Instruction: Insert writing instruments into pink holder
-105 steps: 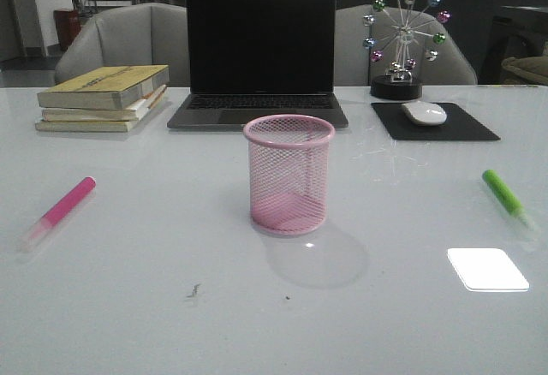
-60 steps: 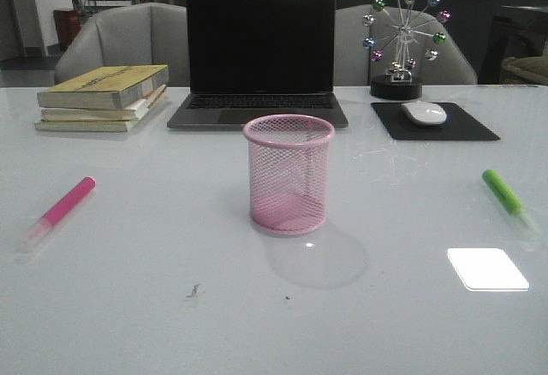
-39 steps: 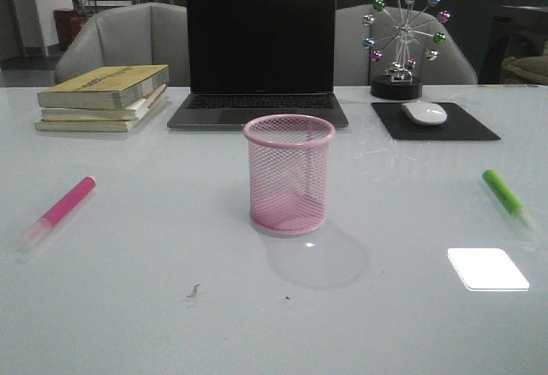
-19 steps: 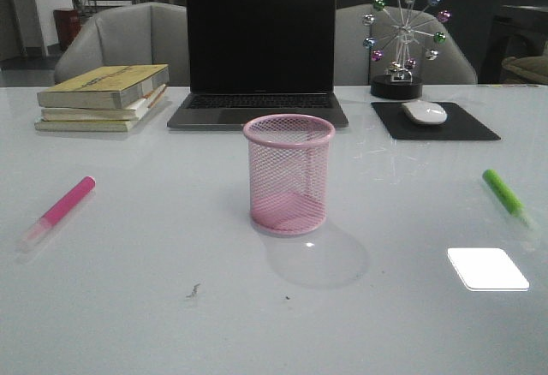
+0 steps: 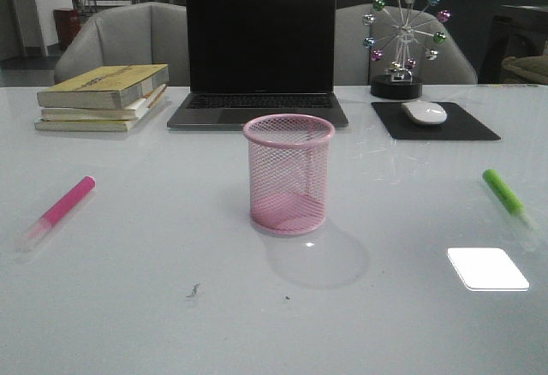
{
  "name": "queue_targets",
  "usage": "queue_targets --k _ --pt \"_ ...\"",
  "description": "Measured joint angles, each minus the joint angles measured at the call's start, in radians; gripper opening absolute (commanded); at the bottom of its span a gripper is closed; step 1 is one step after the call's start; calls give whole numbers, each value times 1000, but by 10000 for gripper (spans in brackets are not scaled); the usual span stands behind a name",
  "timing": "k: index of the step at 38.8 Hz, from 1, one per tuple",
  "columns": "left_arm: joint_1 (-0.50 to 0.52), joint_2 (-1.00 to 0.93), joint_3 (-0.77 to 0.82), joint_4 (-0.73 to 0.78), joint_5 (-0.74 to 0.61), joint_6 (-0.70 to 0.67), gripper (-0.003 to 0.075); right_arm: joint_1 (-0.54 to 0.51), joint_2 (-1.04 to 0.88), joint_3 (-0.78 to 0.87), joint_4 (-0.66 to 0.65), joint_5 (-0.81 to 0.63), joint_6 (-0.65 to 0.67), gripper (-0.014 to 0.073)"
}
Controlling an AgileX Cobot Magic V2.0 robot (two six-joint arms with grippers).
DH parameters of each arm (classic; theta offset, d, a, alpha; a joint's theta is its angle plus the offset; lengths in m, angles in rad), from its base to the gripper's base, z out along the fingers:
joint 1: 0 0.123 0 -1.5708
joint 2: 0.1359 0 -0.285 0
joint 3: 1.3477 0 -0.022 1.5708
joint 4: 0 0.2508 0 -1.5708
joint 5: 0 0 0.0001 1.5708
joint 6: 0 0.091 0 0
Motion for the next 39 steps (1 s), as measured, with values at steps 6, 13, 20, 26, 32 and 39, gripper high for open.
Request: queue_targets --k 6,13,20,26,32,39 --pt "0 1 0 -6 0 0 519 0 31 0 0 0 0 571" --pt "0 6 0 -40 0 0 519 0 125 -30 0 79 0 571" --pt "0 6 0 -81 60 0 519 -37 274 -216 0 234 40 571" --pt "0 6 0 -145 140 0 519 -99 409 -397 0 354 55 571" --pt "0 6 0 -186 201 0 519 -126 563 -539 -9 483 59 571" --pt "0 8 0 -193 240 0 519 -126 751 -653 -11 568 59 571"
